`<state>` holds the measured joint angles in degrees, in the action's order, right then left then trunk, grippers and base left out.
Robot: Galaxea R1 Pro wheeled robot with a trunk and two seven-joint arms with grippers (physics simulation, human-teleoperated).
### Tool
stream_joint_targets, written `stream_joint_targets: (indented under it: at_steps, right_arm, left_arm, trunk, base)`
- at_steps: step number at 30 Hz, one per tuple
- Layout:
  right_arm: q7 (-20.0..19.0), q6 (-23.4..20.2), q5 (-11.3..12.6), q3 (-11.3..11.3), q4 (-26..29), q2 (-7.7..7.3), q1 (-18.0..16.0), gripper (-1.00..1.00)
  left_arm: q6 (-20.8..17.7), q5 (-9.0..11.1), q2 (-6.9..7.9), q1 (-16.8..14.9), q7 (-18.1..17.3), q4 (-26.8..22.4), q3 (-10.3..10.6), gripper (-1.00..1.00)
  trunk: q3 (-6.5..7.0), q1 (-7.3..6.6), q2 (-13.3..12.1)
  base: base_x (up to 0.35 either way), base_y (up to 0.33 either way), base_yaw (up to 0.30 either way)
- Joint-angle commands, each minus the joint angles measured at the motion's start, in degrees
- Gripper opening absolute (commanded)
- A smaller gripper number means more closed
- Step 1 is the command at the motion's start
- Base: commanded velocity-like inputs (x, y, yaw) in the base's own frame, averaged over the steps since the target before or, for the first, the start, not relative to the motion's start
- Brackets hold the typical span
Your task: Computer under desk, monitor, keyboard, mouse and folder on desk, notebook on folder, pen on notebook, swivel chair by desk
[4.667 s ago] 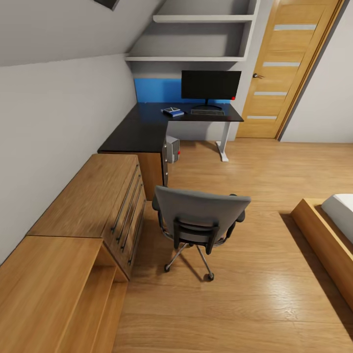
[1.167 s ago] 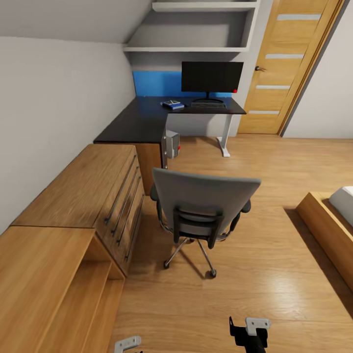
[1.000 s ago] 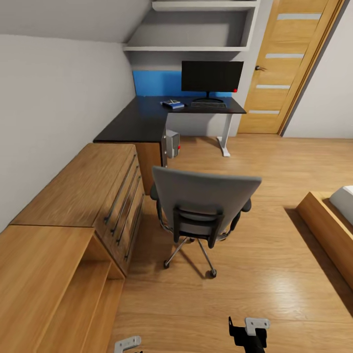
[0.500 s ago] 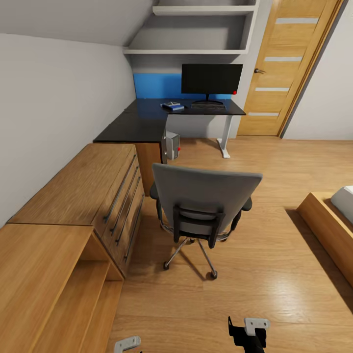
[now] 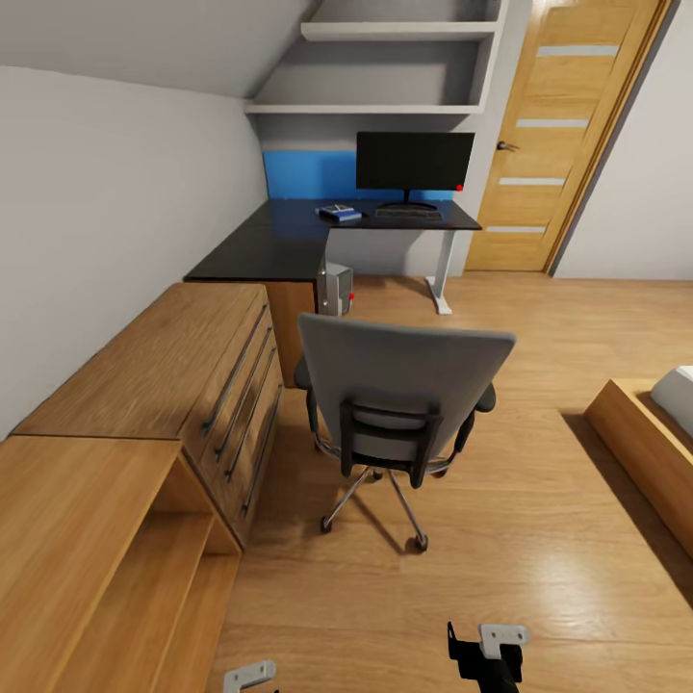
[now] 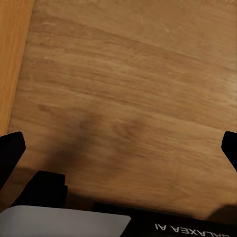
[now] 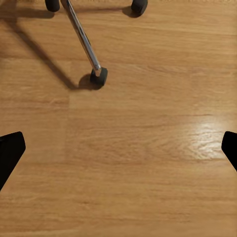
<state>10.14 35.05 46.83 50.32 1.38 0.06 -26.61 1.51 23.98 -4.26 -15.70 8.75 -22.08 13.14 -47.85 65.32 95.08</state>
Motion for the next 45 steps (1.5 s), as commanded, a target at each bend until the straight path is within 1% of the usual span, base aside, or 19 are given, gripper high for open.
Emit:
stream_joint_targets:
  at_steps: [1,12,15,17,18,20,27,30,31,32,34,35,37,38,40,41,43,45]
  right_arm:
    - [0.50,0.02,0.03,0.48,0.03,0.02,-0.02,1.00]
    - [0.50,0.02,0.00,0.48,0.03,0.11,0.06,1.00]
    - [0.50,0.02,-0.03,0.48,0.03,0.11,0.07,1.00]
    - [0.50,0.02,-0.05,0.48,0.03,0.12,0.07,1.00]
    - [0.50,0.02,-0.05,0.42,0.03,0.06,0.07,1.00]
    - [0.50,0.02,-0.14,0.45,-0.02,0.08,0.07,1.00]
    - [0.50,0.02,-0.24,0.43,0.01,0.05,0.07,1.00]
    - [0.50,0.02,-0.30,0.40,0.10,0.02,0.07,1.00]
    - [0.50,0.02,-0.35,0.43,0.22,0.02,0.07,1.00]
    - [0.55,-0.11,-0.31,0.28,0.62,0.09,0.05,1.00]
    - [0.61,-0.32,-0.26,0.17,0.97,0.10,0.01,1.00]
    - [0.71,-0.48,-0.19,0.09,1.57,0.08,-0.05,1.00]
    - [0.88,-0.64,-0.15,0.04,2.48,0.06,-0.12,1.00]
    - [1.40,-0.99,-0.10,-0.01,4.58,0.04,-0.57,1.00]
    - [1.81,-1.32,-0.09,-0.03,5.47,0.04,-1.26,1.00]
    - [2.21,-1.97,-0.08,-0.03,6.09,0.05,-2.31,1.00]
    - [2.70,-4.75,-0.06,-0.05,6.83,0.09,-5.09,1.00]
    - [2.83,-6.53,-0.05,-0.08,7.09,0.10,-6.70,1.00]
  left_arm:
    - [0.16,0.48,0.04,-0.03,0.44,0.00,0.49,1.00]
    - [0.35,0.46,0.00,-0.03,0.55,-0.06,0.48,1.00]
    - [1.23,0.47,0.01,-0.03,0.59,-0.05,0.48,1.00]
    - [2.65,0.50,-0.02,-0.03,0.62,-0.03,0.51,1.00]
    - [4.33,0.56,-0.04,-0.03,0.69,0.00,0.55,1.00]
    - [4.99,0.61,-0.04,-0.03,0.73,0.01,0.60,1.00]
    - [5.12,0.67,-0.14,-0.03,0.74,0.39,0.66,1.00]
    - [5.09,0.52,-0.64,-0.03,0.74,0.48,0.69,1.00]
    - [5.09,0.46,-1.16,-0.05,0.77,0.07,0.71,1.00]
    - [4.93,0.09,-2.45,-0.09,0.83,-1.94,0.73,1.00]
    - [4.89,-0.45,-3.06,-0.12,0.86,-2.86,0.74,1.00]
    - [4.85,-1.39,-3.64,-0.17,0.92,-3.87,0.74,1.00]
    - [4.79,-2.59,-4.02,-0.28,1.26,-5.02,0.74,1.00]
    - [4.21,-4.45,-4.42,-1.41,3.30,-7.16,0.73,1.00]
    - [3.29,-4.93,-4.54,-2.57,4.52,-7.84,0.71,1.00]
    - [1.74,-5.24,-4.63,-4.10,5.41,-8.27,0.69,1.00]
    - [-3.22,-5.47,-4.82,-7.78,6.26,-8.60,0.67,1.00]
    - [-6.20,-5.49,-4.97,-9.74,6.42,-8.63,0.65,1.00]
  trunk:
    - [-0.14,0.22,0.43]
    - [-1.15,2.64,4.84]
    - [-1.43,3.30,6.05]
    - [-1.61,3.74,6.85]
    - [-1.76,3.96,7.25]
    - [-2.09,4.39,8.05]
    - [-3.32,5.93,10.86]
    - [-3.86,6.59,12.06]
    - [-4.04,6.81,12.46]
    - [-4.22,7.03,12.87]
    - [-4.58,7.47,13.67]
    - [-4.76,7.69,14.07]
    - [-5.12,8.13,14.87]
    - [-5.30,8.35,15.27]
    - [-5.66,8.79,16.07]
    - [-5.84,9.01,16.48]
    - [-6.20,9.45,17.28]
    - [-6.56,9.89,18.08]
  base:
    - [0.000,0.000,0.000]
    - [0.000,0.000,0.000]
    - [0.000,0.000,0.000]
    - [0.000,0.000,0.002]
    - [0.000,0.000,0.006]
    - [0.000,0.000,0.002]
    - [0.000,0.000,0.000]
    - [0.000,0.000,0.000]
    - [0.000,0.000,0.000]
    - [0.000,0.000,0.000]
    - [0.000,0.000,0.000]
    - [0.000,0.000,0.000]
    - [0.000,0.000,0.000]
    - [0.000,0.000,0.000]
    - [0.000,0.000,0.000]
    - [0.000,0.000,0.000]
    - [0.000,0.000,0.000]
    - [0.000,0.000,0.000]
